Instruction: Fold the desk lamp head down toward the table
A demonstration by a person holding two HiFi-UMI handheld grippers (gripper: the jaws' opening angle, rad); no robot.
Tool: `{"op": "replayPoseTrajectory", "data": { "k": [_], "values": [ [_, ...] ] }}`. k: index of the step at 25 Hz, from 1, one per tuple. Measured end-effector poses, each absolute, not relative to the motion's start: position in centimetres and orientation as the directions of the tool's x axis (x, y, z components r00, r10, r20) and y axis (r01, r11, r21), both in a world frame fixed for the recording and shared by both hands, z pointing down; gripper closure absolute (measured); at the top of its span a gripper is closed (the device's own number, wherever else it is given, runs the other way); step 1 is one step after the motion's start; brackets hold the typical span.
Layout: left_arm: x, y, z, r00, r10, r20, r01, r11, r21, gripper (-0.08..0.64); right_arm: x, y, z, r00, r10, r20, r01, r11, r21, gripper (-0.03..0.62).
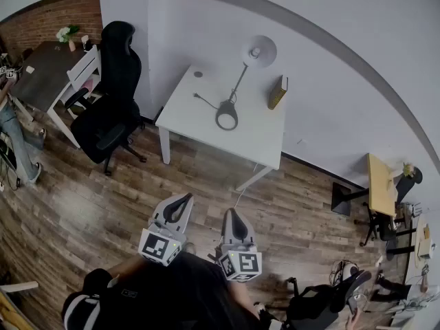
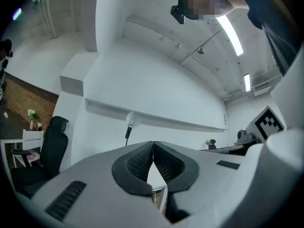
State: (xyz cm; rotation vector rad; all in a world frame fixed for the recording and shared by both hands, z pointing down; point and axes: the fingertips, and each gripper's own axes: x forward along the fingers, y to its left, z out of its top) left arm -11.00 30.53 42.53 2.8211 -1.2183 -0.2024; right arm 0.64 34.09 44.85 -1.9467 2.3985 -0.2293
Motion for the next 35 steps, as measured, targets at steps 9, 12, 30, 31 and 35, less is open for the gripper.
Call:
{"op": "replayPoseTrajectory", "data": {
  "k": [9, 12, 30, 31, 35],
  "values": [
    [-10.9, 30.8, 42.5, 0.677, -0.729, -0.102, -0.719, -0.684, 0.120, 0.534, 0.5, 34.7, 44.9, -0.212, -0.975, 0.061, -0.969, 0.202, -0.143, 0.580],
    [-10.6, 31.1, 42.4, 0.677, -0.729, -0.101, -0.719, -0.685, 0.120, 0.534, 0.8, 34.9, 44.7, -0.213, -0.975, 0.063, -0.968, 0.202, -0.147, 0.581],
    [-7.2, 31.4, 42.9, 0.631, -0.773, -0.067, -0.762, -0.633, 0.137, 0.534, 4.6, 34.6, 45.3, -0.258, -0.965, 0.055, -0.955, 0.246, -0.167, 0.580],
    [-6.9, 31.4, 43.0, 0.624, -0.778, -0.065, -0.767, -0.627, 0.138, 0.534, 4.9, 34.6, 45.4, -0.265, -0.962, 0.060, -0.953, 0.251, -0.168, 0.580],
    [-6.2, 31.3, 43.3, 0.594, -0.802, -0.055, -0.791, -0.596, 0.140, 0.534, 6.1, 34.0, 45.3, -0.295, -0.954, 0.050, -0.942, 0.282, -0.181, 0.580]
  ]
}}
